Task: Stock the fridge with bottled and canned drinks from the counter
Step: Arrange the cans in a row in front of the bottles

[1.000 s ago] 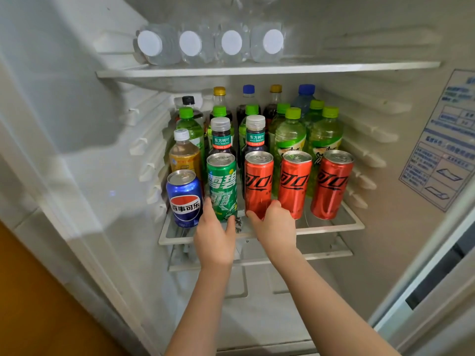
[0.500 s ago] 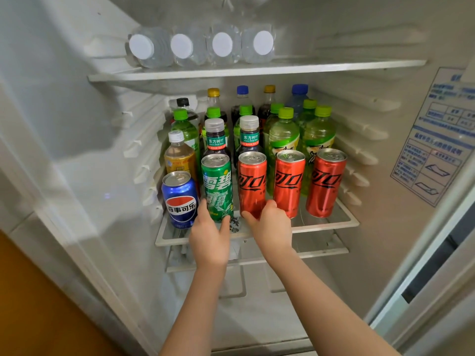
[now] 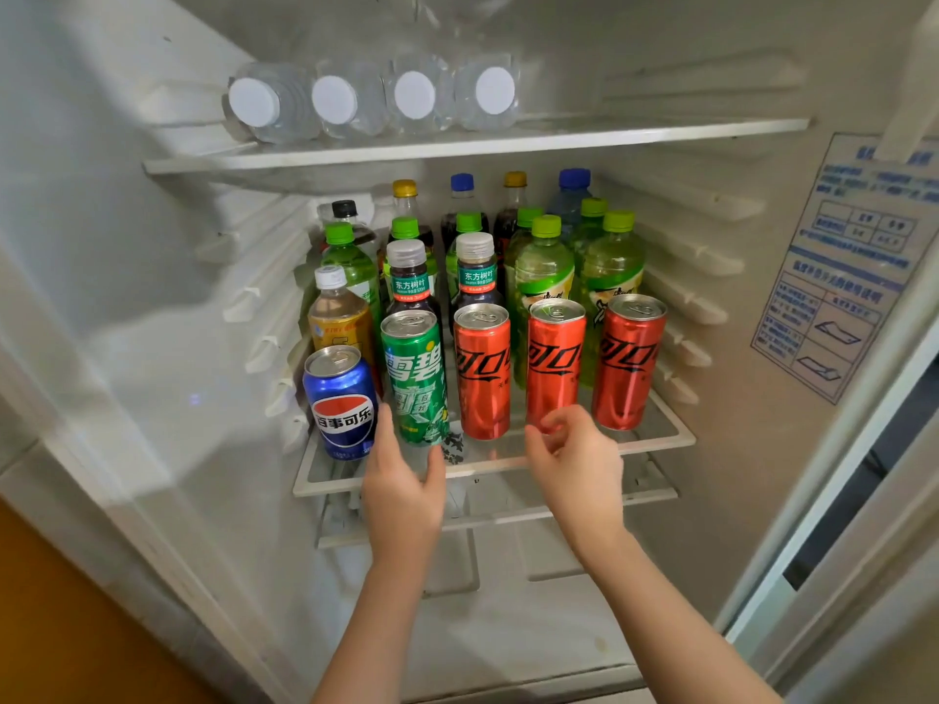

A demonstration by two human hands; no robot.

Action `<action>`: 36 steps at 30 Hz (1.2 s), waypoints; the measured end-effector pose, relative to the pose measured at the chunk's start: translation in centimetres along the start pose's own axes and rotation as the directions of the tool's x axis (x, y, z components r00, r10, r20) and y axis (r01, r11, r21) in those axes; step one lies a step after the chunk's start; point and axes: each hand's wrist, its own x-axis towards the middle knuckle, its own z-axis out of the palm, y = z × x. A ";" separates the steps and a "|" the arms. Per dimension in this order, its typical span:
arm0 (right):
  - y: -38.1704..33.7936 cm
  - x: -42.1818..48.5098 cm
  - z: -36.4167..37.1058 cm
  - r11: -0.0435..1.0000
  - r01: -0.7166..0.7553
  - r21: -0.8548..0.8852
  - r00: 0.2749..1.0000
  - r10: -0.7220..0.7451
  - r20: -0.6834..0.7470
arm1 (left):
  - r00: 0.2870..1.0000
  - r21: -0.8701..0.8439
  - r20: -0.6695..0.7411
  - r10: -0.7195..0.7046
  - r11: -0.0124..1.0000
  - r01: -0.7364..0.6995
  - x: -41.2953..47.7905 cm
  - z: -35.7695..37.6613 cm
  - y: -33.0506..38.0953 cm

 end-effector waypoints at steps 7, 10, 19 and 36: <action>1.4 2.6 -0.6 0.984 -0.168 -0.054 0.984 0.171 0.056 | 0.999 -0.034 -0.032 -0.001 0.999 0.000 -0.8 0.7 0.1; 1.4 3.6 -0.3 0.975 -0.184 -0.123 0.974 0.198 0.111 | 1.000 -0.026 -0.029 0.004 1.000 -0.005 -0.8 0.8 0.3; 1.7 4.3 -0.4 0.981 -0.137 -0.135 0.972 0.159 0.173 | 0.997 0.023 -0.013 -0.071 0.997 0.071 -0.1 1.2 0.7; 4.3 5.6 -4.3 0.976 -0.209 -0.069 0.978 0.207 -0.035 | 0.994 0.076 -0.073 -0.083 0.993 0.089 0.1 1.4 1.0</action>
